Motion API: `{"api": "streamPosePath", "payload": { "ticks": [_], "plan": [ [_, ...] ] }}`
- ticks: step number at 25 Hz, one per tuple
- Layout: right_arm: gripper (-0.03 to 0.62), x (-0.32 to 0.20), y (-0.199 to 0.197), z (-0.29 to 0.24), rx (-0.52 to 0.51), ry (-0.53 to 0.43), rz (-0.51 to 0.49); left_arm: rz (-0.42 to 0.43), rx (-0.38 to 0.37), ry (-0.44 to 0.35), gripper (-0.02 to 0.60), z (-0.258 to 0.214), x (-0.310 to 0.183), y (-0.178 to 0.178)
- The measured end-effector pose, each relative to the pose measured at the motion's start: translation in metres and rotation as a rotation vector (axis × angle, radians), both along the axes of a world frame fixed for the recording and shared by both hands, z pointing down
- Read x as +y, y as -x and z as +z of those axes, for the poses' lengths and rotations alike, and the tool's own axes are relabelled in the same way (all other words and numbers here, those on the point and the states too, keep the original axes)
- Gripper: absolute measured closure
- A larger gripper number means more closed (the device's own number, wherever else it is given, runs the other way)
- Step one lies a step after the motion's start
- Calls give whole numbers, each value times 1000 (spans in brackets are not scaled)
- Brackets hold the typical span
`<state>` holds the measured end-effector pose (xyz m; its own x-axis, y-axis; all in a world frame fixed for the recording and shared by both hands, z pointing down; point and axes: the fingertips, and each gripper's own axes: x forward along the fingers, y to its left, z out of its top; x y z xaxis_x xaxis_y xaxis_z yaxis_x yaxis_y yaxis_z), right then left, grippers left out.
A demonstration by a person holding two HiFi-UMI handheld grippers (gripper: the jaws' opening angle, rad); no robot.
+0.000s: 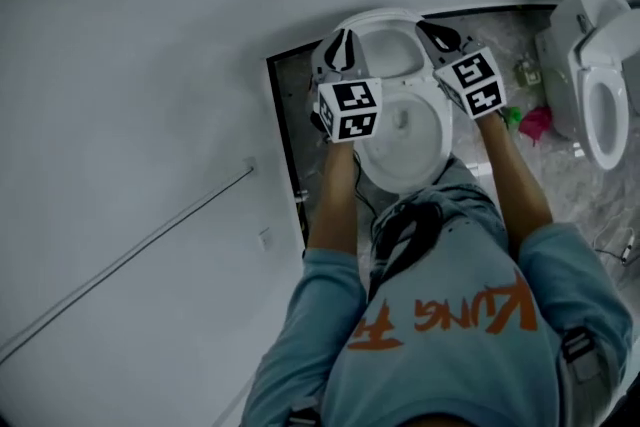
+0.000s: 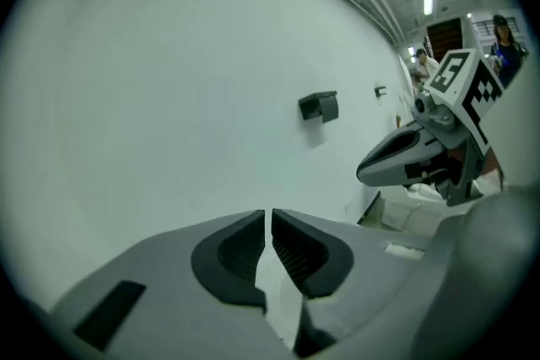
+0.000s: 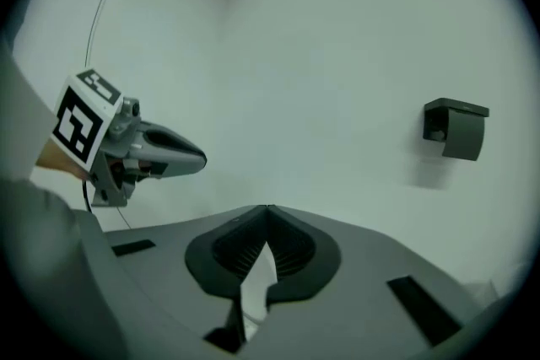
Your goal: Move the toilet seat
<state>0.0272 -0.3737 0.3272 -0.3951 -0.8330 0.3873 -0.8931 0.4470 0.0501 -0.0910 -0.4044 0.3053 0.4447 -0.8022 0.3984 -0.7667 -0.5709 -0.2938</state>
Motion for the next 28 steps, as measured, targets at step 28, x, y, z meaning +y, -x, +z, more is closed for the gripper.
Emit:
{"api": "streamPosePath", "payload": {
  "ticks": [28],
  "plan": [
    [595, 115, 63, -148, -139, -308, 107, -78, 594, -83, 580, -126, 136, 60]
  ]
}}
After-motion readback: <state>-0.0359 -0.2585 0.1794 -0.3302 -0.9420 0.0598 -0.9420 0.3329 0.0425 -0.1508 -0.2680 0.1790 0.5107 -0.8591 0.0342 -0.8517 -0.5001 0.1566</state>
